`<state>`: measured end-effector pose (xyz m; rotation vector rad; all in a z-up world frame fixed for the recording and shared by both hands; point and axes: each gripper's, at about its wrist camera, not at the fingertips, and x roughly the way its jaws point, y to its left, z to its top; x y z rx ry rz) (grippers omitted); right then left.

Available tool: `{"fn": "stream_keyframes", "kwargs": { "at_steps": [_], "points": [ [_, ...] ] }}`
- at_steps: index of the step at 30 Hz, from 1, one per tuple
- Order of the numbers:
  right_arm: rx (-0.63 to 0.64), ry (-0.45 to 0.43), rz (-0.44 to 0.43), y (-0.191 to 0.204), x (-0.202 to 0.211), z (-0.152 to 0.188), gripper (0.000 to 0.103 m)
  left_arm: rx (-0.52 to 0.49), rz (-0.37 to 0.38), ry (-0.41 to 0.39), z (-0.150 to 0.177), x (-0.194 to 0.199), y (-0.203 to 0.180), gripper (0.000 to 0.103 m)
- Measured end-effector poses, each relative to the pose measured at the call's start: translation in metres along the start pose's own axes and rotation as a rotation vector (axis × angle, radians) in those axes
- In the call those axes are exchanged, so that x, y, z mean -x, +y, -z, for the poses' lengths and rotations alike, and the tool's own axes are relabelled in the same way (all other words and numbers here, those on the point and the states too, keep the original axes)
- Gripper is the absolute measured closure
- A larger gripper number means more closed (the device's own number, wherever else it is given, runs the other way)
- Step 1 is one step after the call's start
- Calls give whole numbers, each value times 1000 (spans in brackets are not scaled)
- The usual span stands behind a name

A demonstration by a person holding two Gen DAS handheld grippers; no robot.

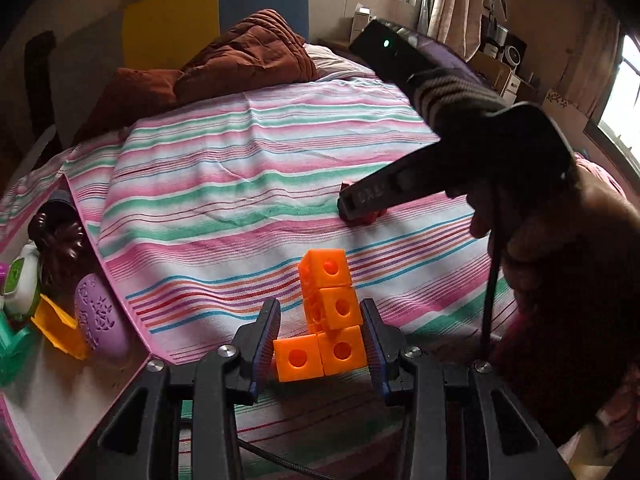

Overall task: Organize rigid objects
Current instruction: 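Grasp the orange cubes with left gripper while right grasps the red K piece, then carry the orange cubes into the tray and release with the left gripper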

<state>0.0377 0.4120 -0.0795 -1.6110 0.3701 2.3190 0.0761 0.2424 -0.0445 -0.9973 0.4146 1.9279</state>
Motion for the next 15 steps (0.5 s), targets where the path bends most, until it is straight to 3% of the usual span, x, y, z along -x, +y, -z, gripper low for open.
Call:
{"fn": "stream_keyframes", "kwargs": {
  "at_steps": [6, 9, 15],
  "points": [
    [6, -20, -17, -4, -1, 2, 67, 40, -15, -24, -4, 16, 9, 62],
    [32, -31, 1, -3, -1, 4, 67, 30, -60, -45, -5, 24, 14, 62],
    [73, -50, 30, 7, -4, -1, 68, 72, -79, -61, -9, 34, 24, 62]
  ]
}}
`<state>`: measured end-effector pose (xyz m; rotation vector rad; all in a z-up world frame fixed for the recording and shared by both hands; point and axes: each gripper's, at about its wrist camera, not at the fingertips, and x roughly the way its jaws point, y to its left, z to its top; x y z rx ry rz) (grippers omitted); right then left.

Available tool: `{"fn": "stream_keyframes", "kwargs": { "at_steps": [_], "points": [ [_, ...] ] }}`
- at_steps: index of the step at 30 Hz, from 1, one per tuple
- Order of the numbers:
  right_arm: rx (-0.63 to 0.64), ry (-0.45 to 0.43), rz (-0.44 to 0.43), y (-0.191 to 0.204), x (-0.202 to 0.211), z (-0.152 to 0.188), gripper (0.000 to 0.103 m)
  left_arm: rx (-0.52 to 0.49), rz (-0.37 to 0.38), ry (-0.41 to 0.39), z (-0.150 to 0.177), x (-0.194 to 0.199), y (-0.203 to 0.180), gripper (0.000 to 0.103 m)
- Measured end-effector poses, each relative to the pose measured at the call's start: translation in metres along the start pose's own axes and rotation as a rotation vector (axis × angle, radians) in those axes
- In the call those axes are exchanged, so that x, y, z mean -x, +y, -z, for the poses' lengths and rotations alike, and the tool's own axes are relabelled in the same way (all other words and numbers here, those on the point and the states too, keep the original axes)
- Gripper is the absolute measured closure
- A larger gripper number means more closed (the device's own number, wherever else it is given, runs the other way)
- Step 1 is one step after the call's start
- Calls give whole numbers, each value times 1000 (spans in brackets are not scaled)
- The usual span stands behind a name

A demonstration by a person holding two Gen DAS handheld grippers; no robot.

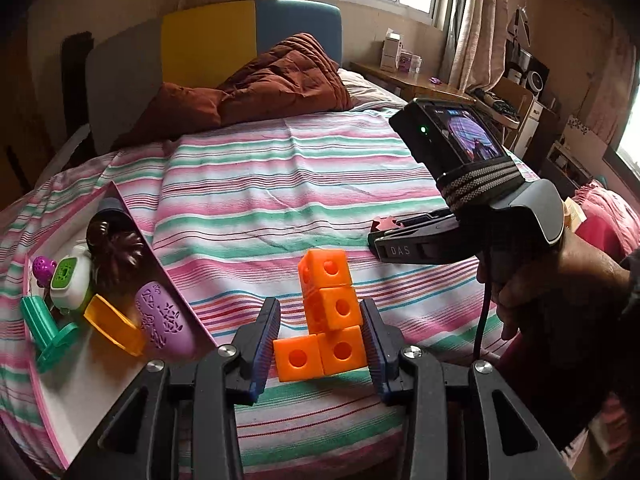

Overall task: Organize rigid objects
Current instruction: 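Carry the orange cubes into the tray and release with the left gripper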

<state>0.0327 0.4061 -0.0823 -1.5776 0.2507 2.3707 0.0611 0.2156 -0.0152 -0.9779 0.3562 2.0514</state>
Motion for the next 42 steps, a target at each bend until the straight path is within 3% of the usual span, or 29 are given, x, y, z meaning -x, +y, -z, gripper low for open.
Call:
{"fn": "stream_keyframes", "kwargs": {
  "at_steps": [19, 24, 28, 33, 38, 42],
  "points": [
    [58, -20, 52, 11, 0, 2, 70, 124, -33, -12, 9, 18, 38, 62],
    [69, -23, 62, 13, 0, 2, 70, 229, -59, -45, 10, 36, 72, 62],
    [74, -25, 66, 15, 0, 2, 70, 332, -131, -64, 20, 51, 114, 62],
    [84, -26, 73, 16, 0, 2, 70, 469, -238, -17, 47, 49, 168, 62],
    [87, -28, 76, 15, 0, 2, 70, 551, -244, 47, 64, 35, 187, 62],
    [86, -28, 76, 15, 0, 3, 70, 554, -239, 79, 66, 25, 188, 62]
  ]
}}
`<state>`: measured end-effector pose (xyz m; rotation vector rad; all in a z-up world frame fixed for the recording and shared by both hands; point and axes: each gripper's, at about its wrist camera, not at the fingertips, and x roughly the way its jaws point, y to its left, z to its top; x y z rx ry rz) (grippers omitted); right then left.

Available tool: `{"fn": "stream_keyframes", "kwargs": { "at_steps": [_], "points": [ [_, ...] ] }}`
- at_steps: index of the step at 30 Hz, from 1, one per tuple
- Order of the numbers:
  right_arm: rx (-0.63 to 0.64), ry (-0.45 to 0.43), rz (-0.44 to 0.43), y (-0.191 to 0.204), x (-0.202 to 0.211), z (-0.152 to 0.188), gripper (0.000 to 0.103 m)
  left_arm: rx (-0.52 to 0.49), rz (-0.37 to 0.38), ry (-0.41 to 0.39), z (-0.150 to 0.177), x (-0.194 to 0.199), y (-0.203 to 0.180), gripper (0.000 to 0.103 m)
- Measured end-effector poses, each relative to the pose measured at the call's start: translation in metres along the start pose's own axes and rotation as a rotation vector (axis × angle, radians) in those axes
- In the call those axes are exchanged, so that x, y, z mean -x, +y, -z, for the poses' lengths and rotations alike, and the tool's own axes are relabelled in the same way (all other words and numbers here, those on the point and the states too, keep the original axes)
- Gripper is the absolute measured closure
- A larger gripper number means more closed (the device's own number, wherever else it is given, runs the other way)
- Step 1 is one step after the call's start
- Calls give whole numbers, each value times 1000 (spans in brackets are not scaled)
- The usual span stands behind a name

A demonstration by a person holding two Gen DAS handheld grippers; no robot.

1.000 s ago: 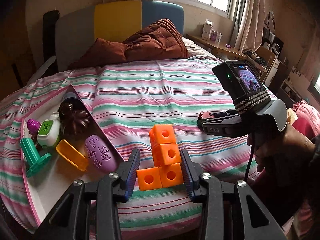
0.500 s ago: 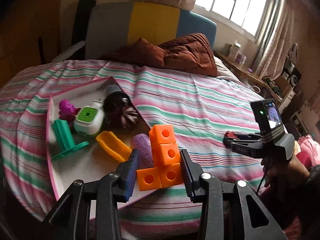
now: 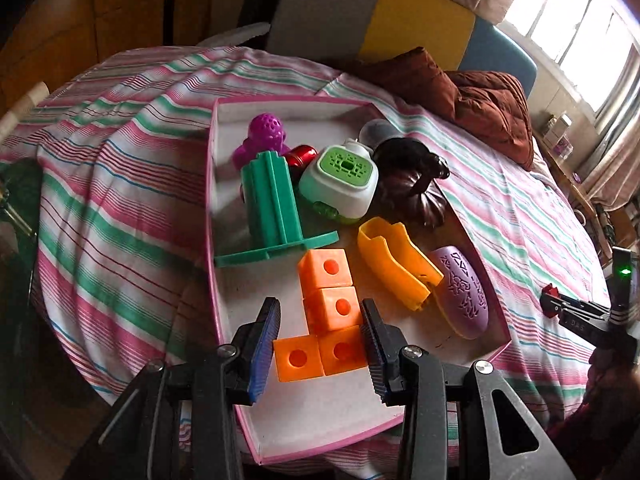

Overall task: Organize rigid objects
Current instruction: 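Carry the orange cubes into the tray and release with the left gripper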

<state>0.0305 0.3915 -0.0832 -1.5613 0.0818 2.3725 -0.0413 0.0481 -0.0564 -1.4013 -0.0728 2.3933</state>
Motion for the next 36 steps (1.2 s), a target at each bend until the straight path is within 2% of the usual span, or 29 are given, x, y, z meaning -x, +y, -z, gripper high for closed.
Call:
{"fn": "stream_keyframes", "kwargs": {
  "at_steps": [4, 11, 16, 24, 36],
  "points": [
    [-1, 0, -2, -1, 0, 0, 70, 9, -22, -4, 1, 0, 2, 58],
    [5, -3, 3, -1, 0, 1, 70, -36, -78, -55, 2, 9, 1, 57],
    [13, -6, 12, 1, 0, 1, 70, -49, -102, -97, -1, 19, 0, 51],
    [17, -8, 17, 2, 0, 0, 70, -51, -114, -152, -5, 37, 2, 49],
    [-14, 14, -30, 0, 2, 1, 71, -35, -115, -165, 1, 46, 9, 48]
  ]
}}
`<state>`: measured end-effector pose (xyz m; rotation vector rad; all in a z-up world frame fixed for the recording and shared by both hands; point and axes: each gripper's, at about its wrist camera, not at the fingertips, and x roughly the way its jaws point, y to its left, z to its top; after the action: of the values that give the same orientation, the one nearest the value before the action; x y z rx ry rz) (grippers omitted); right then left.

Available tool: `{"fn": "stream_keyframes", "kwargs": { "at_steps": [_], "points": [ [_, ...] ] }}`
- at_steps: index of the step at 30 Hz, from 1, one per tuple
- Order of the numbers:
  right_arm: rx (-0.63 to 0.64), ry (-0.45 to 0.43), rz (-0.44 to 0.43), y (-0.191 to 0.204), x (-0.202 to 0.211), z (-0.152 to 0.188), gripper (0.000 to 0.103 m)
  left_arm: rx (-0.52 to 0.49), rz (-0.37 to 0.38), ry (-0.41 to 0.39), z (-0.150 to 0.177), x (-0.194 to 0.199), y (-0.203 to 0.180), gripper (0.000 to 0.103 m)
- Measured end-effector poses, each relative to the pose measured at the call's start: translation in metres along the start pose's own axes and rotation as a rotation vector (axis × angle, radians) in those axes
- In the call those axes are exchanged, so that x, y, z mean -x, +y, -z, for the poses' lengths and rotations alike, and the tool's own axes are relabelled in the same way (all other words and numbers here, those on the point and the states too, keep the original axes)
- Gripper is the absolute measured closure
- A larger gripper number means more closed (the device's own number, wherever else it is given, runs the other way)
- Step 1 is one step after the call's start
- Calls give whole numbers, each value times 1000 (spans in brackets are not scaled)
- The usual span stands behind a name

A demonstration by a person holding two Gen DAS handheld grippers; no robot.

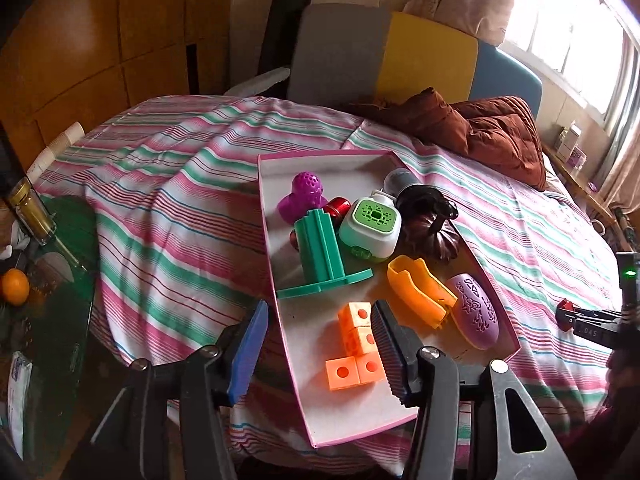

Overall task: Organize rigid objects
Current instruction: 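Carry the orange cubes into the tray and release with the left gripper, then carry the red K puzzle piece into the tray and release with right gripper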

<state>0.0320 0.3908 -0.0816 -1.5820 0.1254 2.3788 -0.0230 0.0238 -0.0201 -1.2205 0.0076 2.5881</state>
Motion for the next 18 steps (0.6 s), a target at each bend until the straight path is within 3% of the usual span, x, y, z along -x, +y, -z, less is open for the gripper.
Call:
{"fn": "stream_keyframes", "kwargs": {
  "at_steps": [10, 18],
  "points": [
    [-39, 8, -28, 1, 5, 3, 71, 12, -3, 8, 6, 0, 5, 48],
    [-32, -37, -141, 22, 20, 2, 71, 25, -12, 15, 9, -2, 11, 48]
  ]
}}
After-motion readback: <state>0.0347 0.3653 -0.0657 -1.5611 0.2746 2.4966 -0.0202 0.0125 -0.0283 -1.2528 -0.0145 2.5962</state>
